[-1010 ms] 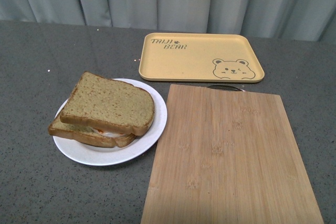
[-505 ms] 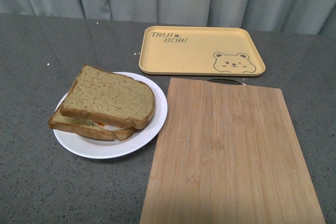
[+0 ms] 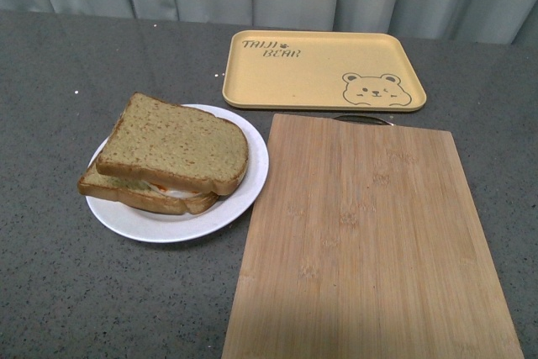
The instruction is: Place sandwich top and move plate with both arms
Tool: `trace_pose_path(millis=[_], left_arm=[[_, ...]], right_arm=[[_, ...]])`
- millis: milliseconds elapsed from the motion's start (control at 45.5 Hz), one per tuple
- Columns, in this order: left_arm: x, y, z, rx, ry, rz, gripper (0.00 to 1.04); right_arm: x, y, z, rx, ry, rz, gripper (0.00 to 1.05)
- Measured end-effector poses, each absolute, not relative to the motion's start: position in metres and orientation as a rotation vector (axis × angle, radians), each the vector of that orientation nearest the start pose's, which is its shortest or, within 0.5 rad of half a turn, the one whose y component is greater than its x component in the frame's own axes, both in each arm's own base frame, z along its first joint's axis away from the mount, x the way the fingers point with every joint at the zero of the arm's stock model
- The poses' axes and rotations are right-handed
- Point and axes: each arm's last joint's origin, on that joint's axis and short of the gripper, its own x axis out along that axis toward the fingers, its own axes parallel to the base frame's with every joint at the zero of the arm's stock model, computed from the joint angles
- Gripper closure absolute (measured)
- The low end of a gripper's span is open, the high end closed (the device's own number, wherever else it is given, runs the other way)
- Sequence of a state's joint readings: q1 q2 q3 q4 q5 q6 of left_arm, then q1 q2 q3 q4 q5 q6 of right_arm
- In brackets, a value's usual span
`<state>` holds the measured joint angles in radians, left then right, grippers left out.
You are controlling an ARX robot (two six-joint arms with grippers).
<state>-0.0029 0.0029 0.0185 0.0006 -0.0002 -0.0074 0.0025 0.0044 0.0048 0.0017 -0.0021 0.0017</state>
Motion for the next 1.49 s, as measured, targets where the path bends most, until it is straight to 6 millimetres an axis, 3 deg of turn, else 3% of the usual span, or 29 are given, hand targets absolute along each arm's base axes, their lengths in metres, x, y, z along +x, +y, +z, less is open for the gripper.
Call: trace_pose_path(millis=[154,439,527,637,725,879,1054,1494], left_arm=[[0.097,0.000,0.170,-0.007,-0.016,-0.003,0.07],[0.097,0.000,0.170,-0.007,-0.016,-0.003,0.07],[0.097,0.000,0.169,-0.025,0.017,-0.001,0.07],[0.104,-0.005,0.160,-0.126,0.287,-0.008,0.07],[0.117,-0.013,0.152,-0.215,0.391,-0.017,0.07],[0.149,-0.026,0.146,-0.427,0.480,-0.028,0.07],[0.189,-0.042,0.125,-0.610,0.627,0.025,0.07],[0.230,-0.070,0.073,-0.814,0.804,0.148,0.07]], right_arm=[[0.098,0.000,0.165,0.002,-0.002,0.005,0.48],[0.098,0.000,0.165,0.002,-0.002,0.005,0.09],[0.098,0.000,0.165,0.002,-0.002,0.005,0.09],[0.098,0.000,0.165,0.002,-0.002,0.005,0.09],[0.098,0.000,0.165,0.002,-0.002,0.005,0.09],[0.098,0.000,0.165,0.002,-0.002,0.004,0.09],[0.098,0.000,0.165,0.002,-0.002,0.005,0.09],[0.098,0.000,0.165,0.002,-0.002,0.005,0.09]])
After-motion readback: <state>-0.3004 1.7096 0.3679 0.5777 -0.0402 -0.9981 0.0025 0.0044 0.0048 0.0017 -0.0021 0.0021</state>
